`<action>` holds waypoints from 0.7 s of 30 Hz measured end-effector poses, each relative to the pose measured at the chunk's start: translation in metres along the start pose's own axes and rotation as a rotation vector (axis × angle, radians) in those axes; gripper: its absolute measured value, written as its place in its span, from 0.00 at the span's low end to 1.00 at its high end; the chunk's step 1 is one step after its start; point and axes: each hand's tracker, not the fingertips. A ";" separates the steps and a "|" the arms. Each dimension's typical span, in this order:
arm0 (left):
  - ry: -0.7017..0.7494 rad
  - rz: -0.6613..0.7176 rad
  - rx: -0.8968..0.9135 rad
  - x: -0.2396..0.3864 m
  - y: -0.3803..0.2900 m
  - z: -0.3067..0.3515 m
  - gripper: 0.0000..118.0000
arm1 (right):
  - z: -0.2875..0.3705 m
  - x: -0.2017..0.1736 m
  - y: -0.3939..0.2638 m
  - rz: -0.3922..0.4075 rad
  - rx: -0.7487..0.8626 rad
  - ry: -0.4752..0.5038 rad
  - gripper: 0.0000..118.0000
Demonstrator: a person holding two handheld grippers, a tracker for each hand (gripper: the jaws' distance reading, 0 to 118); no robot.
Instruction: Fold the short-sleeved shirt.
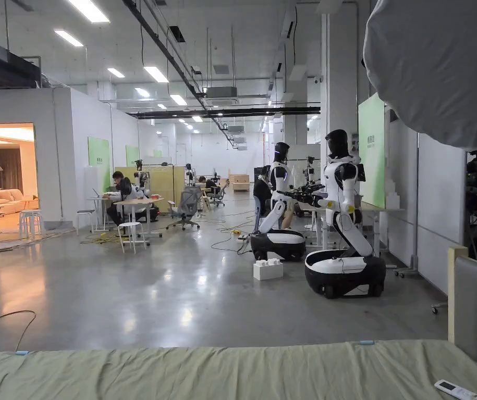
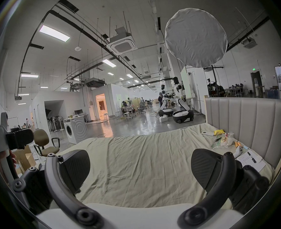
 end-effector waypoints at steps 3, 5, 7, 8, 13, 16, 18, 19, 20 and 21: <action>-0.006 -0.006 -0.003 0.001 0.000 0.000 1.00 | 0.000 0.001 0.001 -0.005 0.001 0.002 1.00; -0.005 -0.009 -0.006 0.002 0.000 0.000 1.00 | 0.001 0.002 0.003 -0.023 -0.003 0.007 1.00; -0.007 -0.009 -0.010 0.002 -0.001 0.000 1.00 | 0.002 0.004 0.004 -0.054 -0.002 0.026 1.00; -0.007 -0.009 -0.011 0.003 -0.001 0.000 1.00 | 0.003 0.005 0.005 -0.071 -0.010 0.034 1.00; -0.001 0.001 -0.003 0.002 0.000 0.002 1.00 | 0.009 0.001 0.013 -0.058 0.024 0.034 1.00; 0.003 0.011 0.002 0.000 0.001 0.002 1.00 | 0.009 -0.001 0.015 -0.060 0.026 0.039 1.00; 0.001 0.017 0.008 -0.001 0.002 0.003 1.00 | 0.009 -0.002 0.015 -0.062 0.029 0.039 1.00; 0.000 0.019 0.009 -0.001 0.003 0.003 1.00 | 0.009 -0.002 0.015 -0.063 0.029 0.041 1.00; -0.001 0.020 0.010 -0.001 0.003 0.004 1.00 | 0.009 -0.003 0.015 -0.062 0.029 0.043 1.00; -0.001 0.019 0.011 -0.001 0.004 0.004 1.00 | 0.008 -0.004 0.015 -0.058 0.030 0.044 1.00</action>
